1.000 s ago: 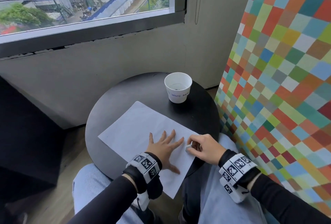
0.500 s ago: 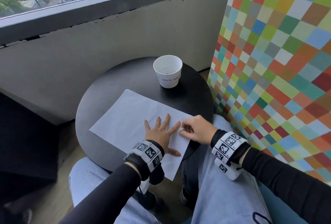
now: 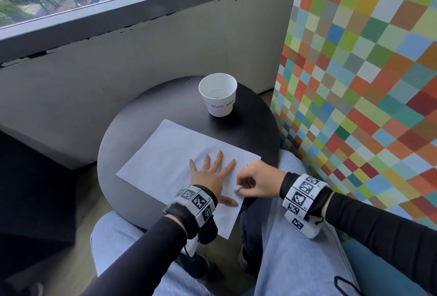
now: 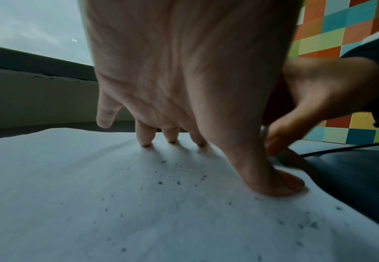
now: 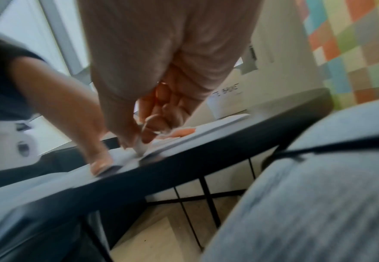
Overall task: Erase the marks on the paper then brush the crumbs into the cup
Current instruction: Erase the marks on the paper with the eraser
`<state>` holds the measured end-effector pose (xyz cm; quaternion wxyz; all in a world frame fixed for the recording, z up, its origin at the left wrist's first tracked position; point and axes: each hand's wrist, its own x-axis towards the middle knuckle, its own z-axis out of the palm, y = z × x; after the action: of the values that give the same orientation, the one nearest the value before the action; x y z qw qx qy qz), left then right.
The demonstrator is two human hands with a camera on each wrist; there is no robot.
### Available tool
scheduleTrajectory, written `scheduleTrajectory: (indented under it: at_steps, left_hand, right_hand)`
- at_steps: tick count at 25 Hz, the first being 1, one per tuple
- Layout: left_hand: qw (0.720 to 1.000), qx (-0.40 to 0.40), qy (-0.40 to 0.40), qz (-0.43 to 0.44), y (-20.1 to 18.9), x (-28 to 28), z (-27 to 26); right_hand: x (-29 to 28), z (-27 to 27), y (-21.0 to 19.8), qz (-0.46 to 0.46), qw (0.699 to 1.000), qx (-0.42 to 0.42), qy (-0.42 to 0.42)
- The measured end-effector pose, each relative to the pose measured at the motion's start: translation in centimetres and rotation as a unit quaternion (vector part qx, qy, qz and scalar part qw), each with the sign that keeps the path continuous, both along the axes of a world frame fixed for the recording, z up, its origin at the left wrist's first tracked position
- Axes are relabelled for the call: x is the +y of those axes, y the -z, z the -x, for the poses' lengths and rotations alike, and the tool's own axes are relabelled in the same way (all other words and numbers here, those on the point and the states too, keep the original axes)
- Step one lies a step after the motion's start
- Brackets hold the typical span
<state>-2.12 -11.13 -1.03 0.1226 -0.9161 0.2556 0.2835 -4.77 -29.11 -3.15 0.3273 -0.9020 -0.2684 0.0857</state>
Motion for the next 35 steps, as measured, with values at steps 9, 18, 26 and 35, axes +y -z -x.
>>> scheduleTrajectory:
  at_steps: [9, 18, 26, 35]
  left_hand:
    - [1.000, 0.008, 0.003, -0.010, -0.2, -0.1, -0.1]
    - [1.000, 0.006, 0.001, -0.013, -0.3, -0.1, 0.0]
    - [1.000, 0.003, 0.004, -0.019, -0.4, -0.2, 0.0]
    - [1.000, 0.000, 0.000, -0.023, -0.2, -0.3, 0.1]
  right_hand:
    - [0.4, -0.1, 0.2, 0.015, 1.000, -0.018, -0.016]
    - [0.4, -0.6, 0.3, 0.009, 0.999, -0.041, -0.006]
    - [-0.6, -1.3, 0.2, 0.015, 0.998, -0.053, 0.043]
    - [-1.6, -1.6, -0.3, 0.043, 0.998, -0.041, 0.035]
